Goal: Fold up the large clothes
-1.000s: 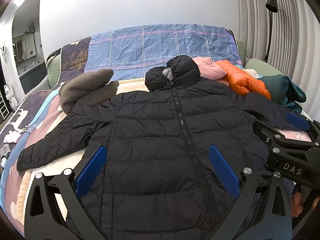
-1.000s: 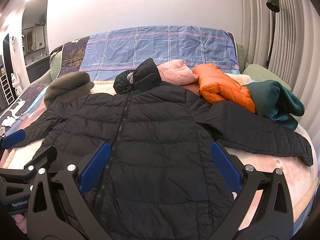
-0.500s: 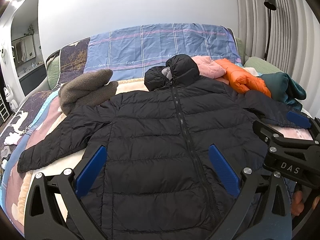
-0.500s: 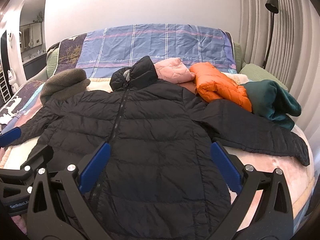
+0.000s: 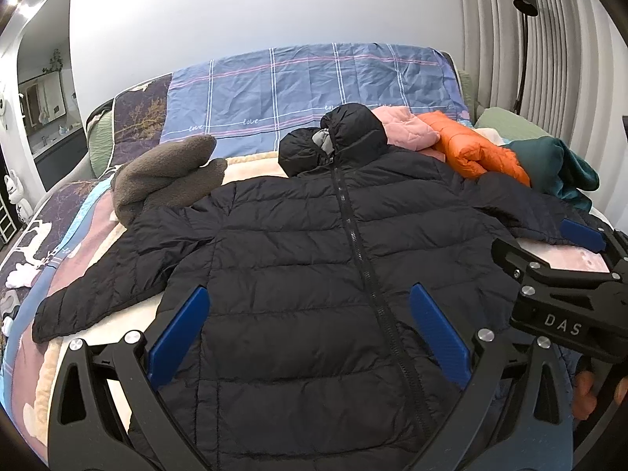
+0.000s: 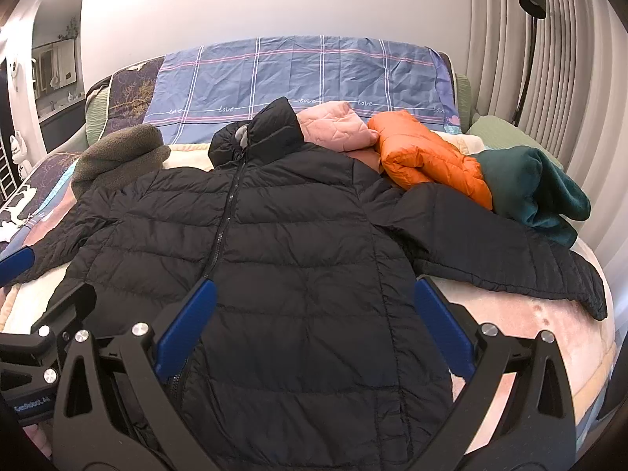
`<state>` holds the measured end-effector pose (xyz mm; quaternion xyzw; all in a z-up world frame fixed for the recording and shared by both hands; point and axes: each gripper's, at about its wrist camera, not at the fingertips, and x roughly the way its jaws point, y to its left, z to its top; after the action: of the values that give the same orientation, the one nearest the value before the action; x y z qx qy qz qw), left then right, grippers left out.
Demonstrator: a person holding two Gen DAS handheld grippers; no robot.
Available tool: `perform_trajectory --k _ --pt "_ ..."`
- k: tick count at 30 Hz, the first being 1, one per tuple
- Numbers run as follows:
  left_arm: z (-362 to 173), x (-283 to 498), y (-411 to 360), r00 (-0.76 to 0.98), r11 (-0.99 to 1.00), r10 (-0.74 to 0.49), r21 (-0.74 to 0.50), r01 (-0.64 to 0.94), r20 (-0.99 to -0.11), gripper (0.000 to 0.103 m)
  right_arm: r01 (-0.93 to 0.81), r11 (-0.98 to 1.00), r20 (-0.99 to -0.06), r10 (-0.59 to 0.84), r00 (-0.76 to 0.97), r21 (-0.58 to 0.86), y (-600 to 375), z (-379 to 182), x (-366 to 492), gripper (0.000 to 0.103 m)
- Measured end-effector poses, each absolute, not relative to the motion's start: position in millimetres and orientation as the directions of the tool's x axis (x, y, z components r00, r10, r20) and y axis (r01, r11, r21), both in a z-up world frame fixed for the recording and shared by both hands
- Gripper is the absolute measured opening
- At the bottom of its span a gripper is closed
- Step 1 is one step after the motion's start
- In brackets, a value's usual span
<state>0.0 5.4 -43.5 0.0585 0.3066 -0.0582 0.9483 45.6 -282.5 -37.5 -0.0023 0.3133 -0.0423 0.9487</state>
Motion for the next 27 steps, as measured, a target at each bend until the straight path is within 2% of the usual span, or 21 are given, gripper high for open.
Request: perform_trajectory --k 6,10,12,14,16,18,19,20,22,27 --pt "-41.8 4.2 3.8 0.806 0.984 -0.068 0.093 0.150 -0.588 0.102 0.075 0.997 -0.603 -0.072 0.794 -0.021 -282.8 -35.6 49.1 0.101" --pt "-24.5 27.5 12.9 0.817 0.984 -0.090 0.074 0.160 -0.570 0.102 -0.032 0.999 -0.577 0.019 0.817 -0.012 -285.8 -15.1 66.8 0.101" --pt "-14.9 44.7 18.1 0.825 0.986 -0.085 0.072 0.151 -0.558 0.102 -0.080 0.997 -0.553 0.062 0.831 -0.008 -289.9 -0.8 83.6 0.082" --pt "-5.7 67.7 24.2 0.830 0.986 -0.100 0.059 0.158 -0.549 0.100 -0.124 0.992 -0.555 0.108 0.825 0.009 -294.8 10.5 106.0 0.047" --pt "0.4 96.8 30.0 0.819 0.982 -0.143 0.025 0.188 -0.556 0.097 -0.172 0.983 -0.575 0.179 0.799 0.067 -302.8 22.3 143.2 0.039" --pt "4.8 124.6 36.8 0.799 0.975 -0.200 -0.033 0.220 -0.567 0.097 -0.203 0.972 -0.592 0.235 0.771 0.122 -309.9 32.1 182.5 0.046" --pt "6.1 141.1 41.2 0.786 0.971 -0.227 -0.071 0.228 -0.576 0.097 -0.201 0.970 -0.599 0.241 0.764 0.134 -312.5 37.5 203.8 0.059" --pt "7.3 162.2 47.6 0.768 0.966 -0.255 -0.120 0.228 -0.587 0.097 -0.196 0.971 -0.603 0.239 0.761 0.138 -314.8 42.3 222.3 0.067" --pt "8.2 201.3 58.9 0.755 0.962 -0.271 -0.184 0.200 -0.597 0.097 -0.182 0.974 -0.613 0.226 0.757 0.134 -316.6 51.0 265.5 0.067" --pt "-0.7 271.0 71.7 0.735 0.956 -0.288 -0.233 0.179 -0.614 0.097 -0.174 0.959 -0.702 0.281 0.654 0.223 -308.2 43.2 379.9 0.070"
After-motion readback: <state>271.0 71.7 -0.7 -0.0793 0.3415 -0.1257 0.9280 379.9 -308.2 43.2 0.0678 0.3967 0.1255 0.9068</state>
